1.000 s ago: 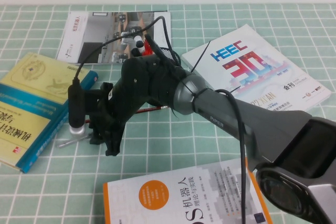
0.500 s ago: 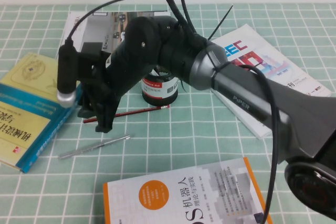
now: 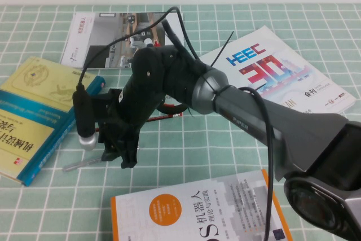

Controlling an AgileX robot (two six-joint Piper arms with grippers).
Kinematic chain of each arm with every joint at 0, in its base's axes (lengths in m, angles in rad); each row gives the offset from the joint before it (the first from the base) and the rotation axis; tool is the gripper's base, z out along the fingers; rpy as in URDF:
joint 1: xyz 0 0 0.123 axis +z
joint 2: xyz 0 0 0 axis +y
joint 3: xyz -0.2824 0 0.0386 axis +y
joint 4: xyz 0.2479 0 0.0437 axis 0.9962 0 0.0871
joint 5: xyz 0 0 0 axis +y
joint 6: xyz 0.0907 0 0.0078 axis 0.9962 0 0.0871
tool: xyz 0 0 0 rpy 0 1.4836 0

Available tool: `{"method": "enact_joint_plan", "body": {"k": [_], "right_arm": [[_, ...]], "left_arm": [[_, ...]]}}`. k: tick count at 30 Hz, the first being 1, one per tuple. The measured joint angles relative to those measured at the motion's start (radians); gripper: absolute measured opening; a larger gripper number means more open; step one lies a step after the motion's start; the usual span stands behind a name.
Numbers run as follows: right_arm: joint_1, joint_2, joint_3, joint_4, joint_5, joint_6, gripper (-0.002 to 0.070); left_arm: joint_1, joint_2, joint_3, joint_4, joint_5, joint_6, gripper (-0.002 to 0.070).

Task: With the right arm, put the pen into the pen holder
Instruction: Pick up the pen on the table

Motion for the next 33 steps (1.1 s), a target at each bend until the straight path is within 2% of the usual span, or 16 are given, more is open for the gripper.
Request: {"method": "enact_joint_plan", "body": {"k": [17,25,33], "right_arm": [[0.0,0.039,0.0,-0.012,-0.016,-0.002,0.0258],[0.0,0.039,0.0,-0.035,-0.007,-0.002,0.0204],[0.0,0.038,-0.004,-0.051,0.109,0.051,0.0139]], "left_arm": [[0.0,0.0,0.0,0.0,0.0,0.0,-0.0004],[0.0,0.0,0.0,0.0,0.0,0.0,-0.0004],[0.0,0.0,0.0,0.0,0.0,0.0,-0.0004]]}}
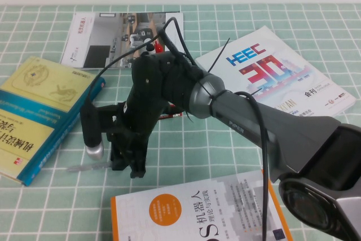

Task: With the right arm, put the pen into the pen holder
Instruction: Pick up the pen on the table

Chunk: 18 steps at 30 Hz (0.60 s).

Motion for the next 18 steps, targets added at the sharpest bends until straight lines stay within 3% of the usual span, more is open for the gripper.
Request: {"method": "enact_joint_plan", "body": {"k": [10,14,18], "right_arm": [[0.002,-0.005,0.0,-0.052,0.027,0.081,0.0123],[0.019,-0.007,-0.002,-0.094,0.029,0.101,0.0053],[0.029,-0.01,-0.004,-0.134,0.029,0.164,0.0044]], "left_arm": [[0.0,0.0,0.0,0.0,0.0,0.0,-0.0004],[0.0,0.0,0.0,0.0,0.0,0.0,-0.0004],[0.0,0.0,0.0,0.0,0.0,0.0,-0.0004]]}}
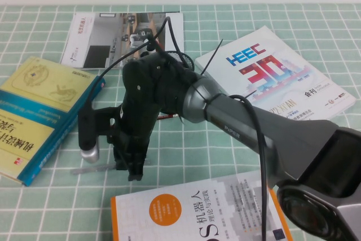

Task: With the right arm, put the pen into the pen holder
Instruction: Pick up the pen on the table, then place the pen onto the pen holder

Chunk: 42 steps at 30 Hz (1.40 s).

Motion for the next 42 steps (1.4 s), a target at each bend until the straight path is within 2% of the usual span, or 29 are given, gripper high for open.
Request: {"method": "enact_joint_plan", "body": {"k": [10,19,22,26,32,35,38,42], "right_arm": [[0.004,-0.049,0.005,-0.133,0.036,0.145,0.004],[0.004,-0.256,0.025,-0.083,0.045,0.275,0.004],[0.004,-0.342,0.086,-0.078,-0.02,0.329,0.0039],[0.004,-0.491,0.281,-0.078,-0.288,0.401,0.0039],[-0.012,-0.719,0.754,-0.068,-0.925,0.522,0.0039],[-0.046,-0.79,0.937,-0.006,-1.217,0.554,0.0039],[-0.08,-0.807,1.055,0.086,-1.459,0.565,0.0039],[-0.112,-0.795,1.124,0.125,-1.642,0.627,0.0039]], "left_arm": [[0.0,0.0,0.0,0.0,0.0,0.0,-0.0004],[0.0,0.0,0.0,0.0,0.0,0.0,-0.0004],[0.0,0.0,0.0,0.0,0.0,0.0,-0.0004],[0.0,0.0,0.0,0.0,0.0,0.0,-0.0004],[0.0,0.0,0.0,0.0,0.0,0.0,-0.0004],[0.0,0.0,0.0,0.0,0.0,0.0,-0.0004],[0.0,0.0,0.0,0.0,0.0,0.0,-0.0004],[0.0,0.0,0.0,0.0,0.0,0.0,-0.0004]]}}
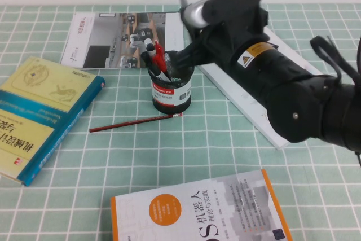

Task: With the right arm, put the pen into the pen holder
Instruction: Place the pen onto the pen holder

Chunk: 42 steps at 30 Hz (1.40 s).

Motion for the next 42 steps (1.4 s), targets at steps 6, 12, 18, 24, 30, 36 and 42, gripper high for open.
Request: {"method": "enact_joint_plan", "body": {"k": [6,12,18,24,30,36,42], "right_arm": [[-0.028,0.083,0.004,-0.083,-0.159,0.153,0.0038],[-0.039,0.176,0.004,-0.188,-0.278,0.28,0.0038],[-0.039,0.26,0.004,-0.229,-0.36,0.328,0.0038],[-0.039,0.315,0.004,-0.231,-0.387,0.337,0.0038],[-0.039,0.349,-0.006,-0.235,-0.401,0.36,0.0038],[-0.039,0.399,-0.06,-0.235,-0.392,0.363,0.0038],[-0.039,0.417,-0.087,-0.193,-0.379,0.363,0.0038]], "left_arm": [[0.0,0.0,0.0,0.0,0.0,0.0,-0.0004],[0.0,0.0,0.0,0.0,0.0,0.0,-0.0004],[0.0,0.0,0.0,0.0,0.0,0.0,-0.0004],[0.0,0.0,0.0,0.0,0.0,0.0,-0.0004],[0.0,0.0,0.0,0.0,0.0,0.0,-0.0004],[0.0,0.0,0.0,0.0,0.0,0.0,-0.0003],[0.0,0.0,0.0,0.0,0.0,0.0,-0.0004]]}}
